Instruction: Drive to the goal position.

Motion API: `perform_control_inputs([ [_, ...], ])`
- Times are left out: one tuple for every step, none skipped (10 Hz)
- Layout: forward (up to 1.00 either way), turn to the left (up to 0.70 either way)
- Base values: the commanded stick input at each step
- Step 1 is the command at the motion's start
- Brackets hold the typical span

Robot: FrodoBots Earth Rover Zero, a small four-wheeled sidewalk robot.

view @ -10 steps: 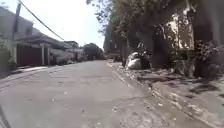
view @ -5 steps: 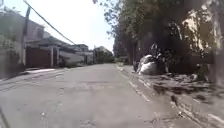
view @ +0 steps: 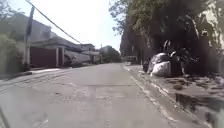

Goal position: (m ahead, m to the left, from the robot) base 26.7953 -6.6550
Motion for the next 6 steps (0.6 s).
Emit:
perform_control_inputs([
  [1.00,0.09],
  [1.00,0.09],
  [1.00,0.09],
  [1.00,0.09],
  [1.00,0.09],
  [1.00,0.09],
])
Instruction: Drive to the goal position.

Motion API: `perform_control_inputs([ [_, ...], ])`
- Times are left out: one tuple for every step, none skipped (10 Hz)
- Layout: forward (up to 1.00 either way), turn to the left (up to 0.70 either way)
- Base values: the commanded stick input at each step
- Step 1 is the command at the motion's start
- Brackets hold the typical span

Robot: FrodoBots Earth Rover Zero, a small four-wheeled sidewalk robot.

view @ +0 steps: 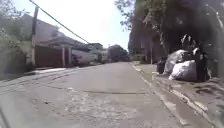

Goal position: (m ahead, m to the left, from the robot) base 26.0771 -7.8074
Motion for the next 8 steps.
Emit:
perform_control_inputs([
  [1.00,0.09],
  [1.00,-0.18],
  [1.00,-0.31],
  [1.00,-0.31],
  [1.00,-0.31],
  [1.00,-0.31],
  [1.00,-0.31],
  [1.00,-0.31],
])
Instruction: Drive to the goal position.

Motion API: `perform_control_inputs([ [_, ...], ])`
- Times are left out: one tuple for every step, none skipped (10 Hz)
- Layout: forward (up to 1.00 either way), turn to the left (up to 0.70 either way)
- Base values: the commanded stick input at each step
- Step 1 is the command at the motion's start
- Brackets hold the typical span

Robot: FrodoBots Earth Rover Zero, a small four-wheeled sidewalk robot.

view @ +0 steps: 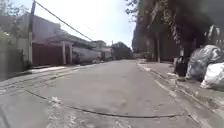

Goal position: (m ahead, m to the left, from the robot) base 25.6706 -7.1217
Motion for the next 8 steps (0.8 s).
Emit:
perform_control_inputs([
  [1.00,-0.31],
  [1.00,-0.31],
  [1.00,-0.09],
  [1.00,0.09],
  [1.00,0.09],
  [1.00,0.09],
  [1.00,0.09],
  [1.00,0.09],
])
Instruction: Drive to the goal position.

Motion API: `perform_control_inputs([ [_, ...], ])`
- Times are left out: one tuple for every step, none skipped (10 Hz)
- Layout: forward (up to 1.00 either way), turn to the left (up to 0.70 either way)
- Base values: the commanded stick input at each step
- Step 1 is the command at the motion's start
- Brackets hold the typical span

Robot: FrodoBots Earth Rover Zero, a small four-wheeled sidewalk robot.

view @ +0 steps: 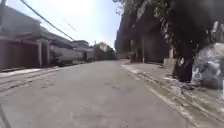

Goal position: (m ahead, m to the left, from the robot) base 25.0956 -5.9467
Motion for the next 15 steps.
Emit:
perform_control_inputs([
  [1.00,0.09],
  [1.00,0.09],
  [1.00,0.09],
  [1.00,0.09],
  [1.00,0.09],
  [1.00,0.09],
  [1.00,0.09],
  [1.00,0.09],
  [1.00,0.09],
  [1.00,0.09],
  [1.00,-0.07],
  [1.00,-0.31],
  [1.00,-0.31],
  [1.00,-0.31],
  [1.00,-0.31],
])
